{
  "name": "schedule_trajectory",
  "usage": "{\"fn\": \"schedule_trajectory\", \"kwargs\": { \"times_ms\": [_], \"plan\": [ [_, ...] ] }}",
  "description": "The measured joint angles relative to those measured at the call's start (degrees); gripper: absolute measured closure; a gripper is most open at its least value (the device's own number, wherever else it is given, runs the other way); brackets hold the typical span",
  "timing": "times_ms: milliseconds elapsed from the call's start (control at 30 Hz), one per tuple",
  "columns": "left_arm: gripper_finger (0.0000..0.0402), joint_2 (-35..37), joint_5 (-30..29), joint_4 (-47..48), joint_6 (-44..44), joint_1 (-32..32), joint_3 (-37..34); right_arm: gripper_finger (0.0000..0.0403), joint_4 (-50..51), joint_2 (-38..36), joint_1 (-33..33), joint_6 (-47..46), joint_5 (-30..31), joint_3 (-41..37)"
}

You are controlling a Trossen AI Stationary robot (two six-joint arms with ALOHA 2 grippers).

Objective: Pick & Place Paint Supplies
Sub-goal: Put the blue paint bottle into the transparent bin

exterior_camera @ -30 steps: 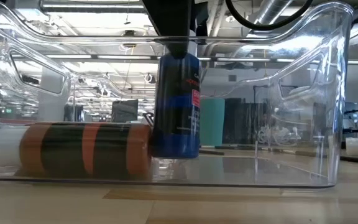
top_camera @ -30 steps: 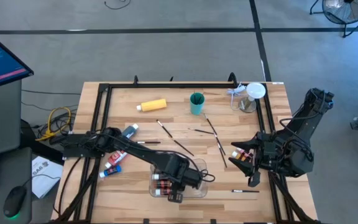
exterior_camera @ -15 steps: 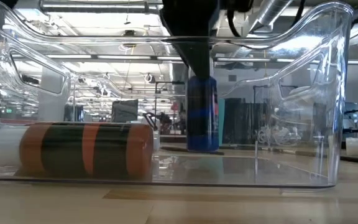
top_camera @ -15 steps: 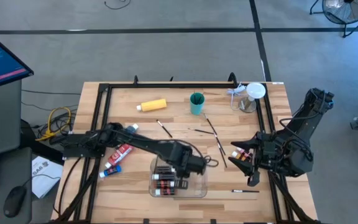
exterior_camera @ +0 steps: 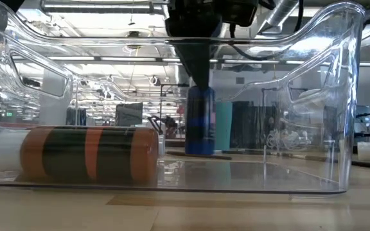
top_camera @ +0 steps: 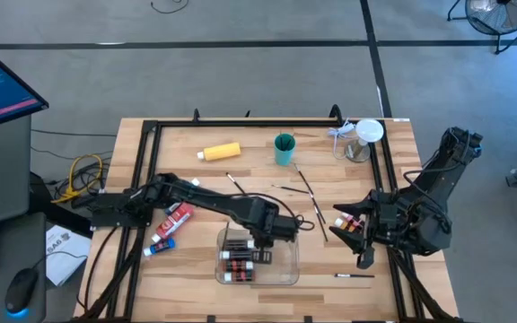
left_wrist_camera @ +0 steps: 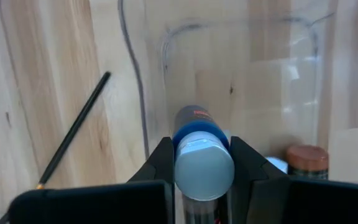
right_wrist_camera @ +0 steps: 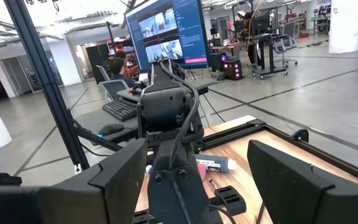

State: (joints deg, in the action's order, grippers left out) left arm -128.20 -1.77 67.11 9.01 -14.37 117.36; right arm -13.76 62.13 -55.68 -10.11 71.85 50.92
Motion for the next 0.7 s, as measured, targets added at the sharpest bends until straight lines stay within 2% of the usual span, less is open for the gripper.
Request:
{"fn": "schedule_trajectory", "kwargs": {
  "times_ms": [700],
  "plan": [
    [0.036,3.36,-3.18,0.04,3.69,-0.01,-5.09,0.0132,0.09,0.0,0.31,0.02,0.0,0.02]
  ]
}}
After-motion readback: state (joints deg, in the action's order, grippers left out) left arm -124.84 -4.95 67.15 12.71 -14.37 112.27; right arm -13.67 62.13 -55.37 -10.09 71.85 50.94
